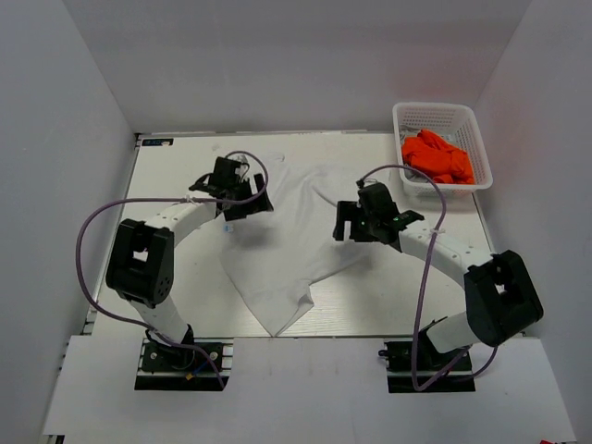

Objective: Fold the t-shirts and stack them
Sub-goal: Flatten out the tshirt

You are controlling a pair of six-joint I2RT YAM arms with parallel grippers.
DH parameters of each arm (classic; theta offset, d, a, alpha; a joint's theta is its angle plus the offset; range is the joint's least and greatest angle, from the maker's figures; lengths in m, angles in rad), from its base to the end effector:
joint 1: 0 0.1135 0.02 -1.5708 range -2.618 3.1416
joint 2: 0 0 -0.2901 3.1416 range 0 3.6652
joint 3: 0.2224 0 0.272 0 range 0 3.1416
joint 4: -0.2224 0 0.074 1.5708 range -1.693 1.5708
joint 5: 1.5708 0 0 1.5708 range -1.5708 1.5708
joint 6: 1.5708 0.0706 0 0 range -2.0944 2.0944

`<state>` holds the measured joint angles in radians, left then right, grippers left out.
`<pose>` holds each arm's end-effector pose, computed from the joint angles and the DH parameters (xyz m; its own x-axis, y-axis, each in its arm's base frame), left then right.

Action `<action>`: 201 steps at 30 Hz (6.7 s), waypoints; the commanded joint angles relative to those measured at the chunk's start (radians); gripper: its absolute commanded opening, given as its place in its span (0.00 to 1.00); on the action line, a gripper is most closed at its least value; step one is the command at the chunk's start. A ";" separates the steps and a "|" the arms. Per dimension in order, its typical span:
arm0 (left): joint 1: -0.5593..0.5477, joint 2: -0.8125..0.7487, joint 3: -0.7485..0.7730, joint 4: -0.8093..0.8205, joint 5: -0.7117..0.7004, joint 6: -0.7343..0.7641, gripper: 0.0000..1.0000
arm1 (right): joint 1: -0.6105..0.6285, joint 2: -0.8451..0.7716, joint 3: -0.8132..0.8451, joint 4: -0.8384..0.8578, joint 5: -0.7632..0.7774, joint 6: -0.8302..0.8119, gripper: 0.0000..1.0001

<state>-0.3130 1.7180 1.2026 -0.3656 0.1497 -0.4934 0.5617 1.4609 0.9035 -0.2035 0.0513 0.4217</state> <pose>0.3911 -0.1376 0.2110 -0.8333 -0.2225 -0.5060 0.0001 0.9153 -0.4027 0.2979 0.1832 0.2128 -0.7373 0.0190 -0.6752 -0.2178 0.9396 0.2642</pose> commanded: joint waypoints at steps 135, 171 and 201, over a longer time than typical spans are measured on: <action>-0.314 0.132 -0.072 -0.226 -0.234 0.095 0.14 | -0.255 0.156 -0.035 -0.042 -0.252 0.061 0.90; -0.190 -0.114 0.018 -0.585 -0.518 -0.292 1.00 | -0.229 -0.008 0.061 -0.102 -0.099 -0.112 0.90; 0.190 0.729 0.871 -0.346 -0.238 0.079 1.00 | -0.278 0.625 0.603 -0.303 0.141 -0.013 0.90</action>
<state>-0.1326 2.3981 2.0296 -0.7036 -0.1967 -0.4969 0.3004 2.0472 1.4635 -0.4339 0.1612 0.4622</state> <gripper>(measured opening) 0.995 0.904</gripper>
